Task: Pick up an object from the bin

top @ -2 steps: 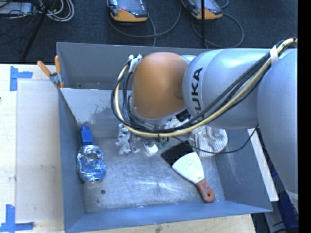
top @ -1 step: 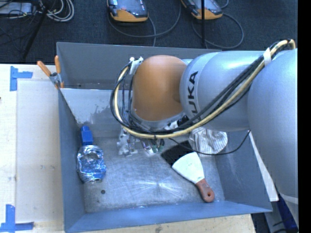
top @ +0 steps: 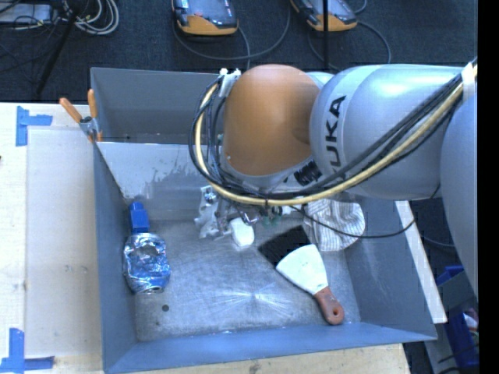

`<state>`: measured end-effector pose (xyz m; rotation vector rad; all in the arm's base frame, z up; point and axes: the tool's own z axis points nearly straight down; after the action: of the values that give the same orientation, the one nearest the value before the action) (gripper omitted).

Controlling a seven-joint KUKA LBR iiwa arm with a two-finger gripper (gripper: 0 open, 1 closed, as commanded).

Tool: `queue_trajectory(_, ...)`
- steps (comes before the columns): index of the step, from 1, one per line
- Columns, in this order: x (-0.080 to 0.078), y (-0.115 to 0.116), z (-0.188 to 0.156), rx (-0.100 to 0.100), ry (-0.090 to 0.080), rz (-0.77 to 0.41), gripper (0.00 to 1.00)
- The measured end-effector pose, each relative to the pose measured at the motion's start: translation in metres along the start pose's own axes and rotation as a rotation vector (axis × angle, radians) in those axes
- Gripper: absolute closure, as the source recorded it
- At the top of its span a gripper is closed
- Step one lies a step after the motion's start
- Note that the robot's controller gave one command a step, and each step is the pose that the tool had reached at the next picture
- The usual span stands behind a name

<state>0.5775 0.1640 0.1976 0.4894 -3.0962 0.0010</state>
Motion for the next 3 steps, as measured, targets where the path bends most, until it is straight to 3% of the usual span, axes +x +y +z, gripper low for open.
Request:
queue_trajectory(1, 0.044, -0.014, -0.026, 0.001, -0.011, -0.142, 1.00)
queue_trajectory(2, 0.026, -0.009, 0.007, 0.002, -0.015, -0.159, 1.00)
queue_trajectory(3, 0.007, -0.016, 0.035, -0.001, -0.004, -0.193, 1.00)
